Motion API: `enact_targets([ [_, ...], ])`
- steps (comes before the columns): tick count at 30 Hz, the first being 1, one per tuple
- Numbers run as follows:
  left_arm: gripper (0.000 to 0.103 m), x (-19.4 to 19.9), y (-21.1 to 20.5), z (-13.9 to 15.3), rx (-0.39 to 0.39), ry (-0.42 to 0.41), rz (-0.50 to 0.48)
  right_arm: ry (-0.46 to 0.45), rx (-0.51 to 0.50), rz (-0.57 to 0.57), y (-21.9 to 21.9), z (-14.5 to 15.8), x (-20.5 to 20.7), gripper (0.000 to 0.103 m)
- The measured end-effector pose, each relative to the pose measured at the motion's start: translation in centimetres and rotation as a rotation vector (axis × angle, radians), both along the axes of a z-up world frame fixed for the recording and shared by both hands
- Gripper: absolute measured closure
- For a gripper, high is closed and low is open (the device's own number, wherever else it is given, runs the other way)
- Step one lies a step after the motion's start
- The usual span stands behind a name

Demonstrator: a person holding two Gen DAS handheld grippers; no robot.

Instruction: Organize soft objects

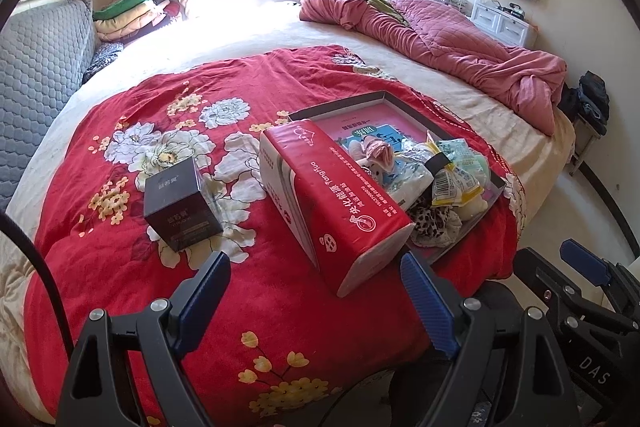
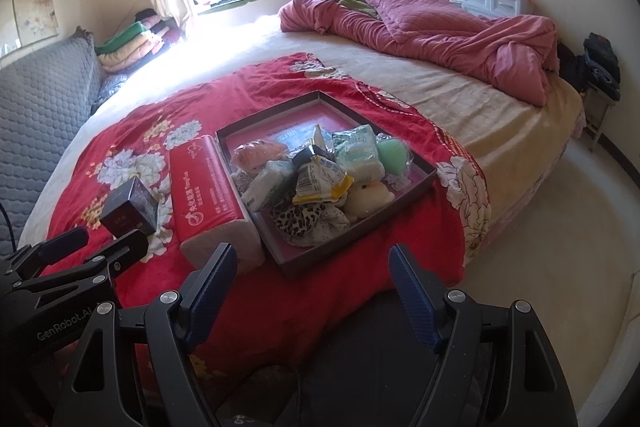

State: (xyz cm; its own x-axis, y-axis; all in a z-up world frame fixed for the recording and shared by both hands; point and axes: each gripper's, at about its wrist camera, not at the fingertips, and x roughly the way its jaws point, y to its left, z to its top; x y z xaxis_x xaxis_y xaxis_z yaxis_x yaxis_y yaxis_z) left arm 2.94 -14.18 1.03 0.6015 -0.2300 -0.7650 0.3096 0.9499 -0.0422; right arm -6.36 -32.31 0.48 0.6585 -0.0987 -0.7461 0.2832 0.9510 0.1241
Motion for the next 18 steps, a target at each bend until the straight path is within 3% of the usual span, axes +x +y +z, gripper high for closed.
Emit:
enact_targets([
  [18,0.016,0.27,0.28,-0.31,0.006,0.008,0.014,0.013,-0.009,-0.005,-0.10,-0.15,0.10,0.024],
])
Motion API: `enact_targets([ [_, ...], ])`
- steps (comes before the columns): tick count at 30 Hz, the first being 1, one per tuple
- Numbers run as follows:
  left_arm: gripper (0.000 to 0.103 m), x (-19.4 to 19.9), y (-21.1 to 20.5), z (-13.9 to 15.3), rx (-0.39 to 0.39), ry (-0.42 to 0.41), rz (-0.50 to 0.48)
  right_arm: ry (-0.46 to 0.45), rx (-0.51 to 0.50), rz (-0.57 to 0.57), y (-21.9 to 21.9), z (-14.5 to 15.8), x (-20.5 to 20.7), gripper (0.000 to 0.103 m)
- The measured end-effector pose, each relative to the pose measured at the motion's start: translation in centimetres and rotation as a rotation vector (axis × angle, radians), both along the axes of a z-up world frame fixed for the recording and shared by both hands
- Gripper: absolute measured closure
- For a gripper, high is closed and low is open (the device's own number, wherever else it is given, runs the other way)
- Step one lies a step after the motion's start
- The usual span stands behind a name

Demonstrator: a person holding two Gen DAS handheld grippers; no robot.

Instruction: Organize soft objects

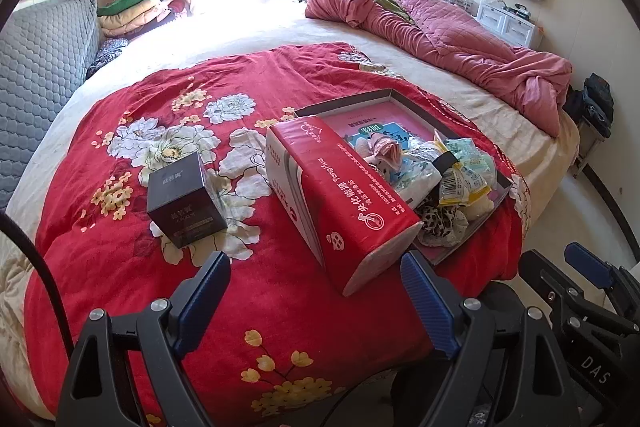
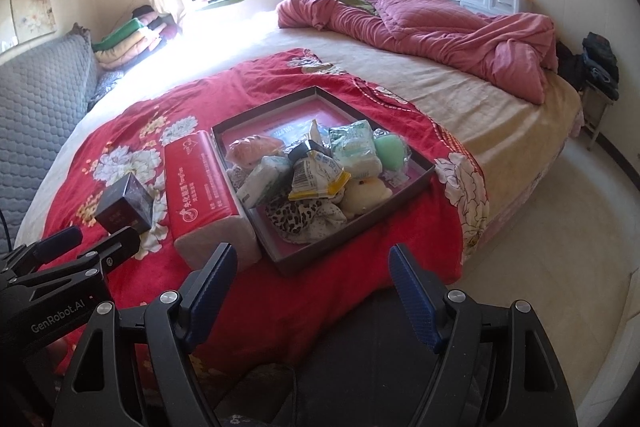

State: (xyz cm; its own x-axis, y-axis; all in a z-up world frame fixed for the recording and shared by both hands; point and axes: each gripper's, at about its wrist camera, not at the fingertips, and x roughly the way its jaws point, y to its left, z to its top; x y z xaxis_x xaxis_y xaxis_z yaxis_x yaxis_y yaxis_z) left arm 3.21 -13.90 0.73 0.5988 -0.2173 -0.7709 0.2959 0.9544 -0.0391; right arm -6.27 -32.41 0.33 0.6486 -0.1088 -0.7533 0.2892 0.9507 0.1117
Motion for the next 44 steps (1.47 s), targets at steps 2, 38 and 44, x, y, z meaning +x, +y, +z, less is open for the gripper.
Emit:
enact_targets([
  [2,0.016,0.0,-0.1,0.0,0.004,0.002,0.001,0.000,-0.001,0.002,0.0,-0.1,0.0,0.024],
  [38,0.016,0.4,0.0,-1.0,0.027,0.024,0.030,-0.050,0.008,0.013,0.1,0.5,0.0,0.024],
  [44,0.016,0.9,2.2,-0.8,-0.044,0.035,0.056,-0.118,-0.061,0.073,1.4,1.8,0.9,0.024],
])
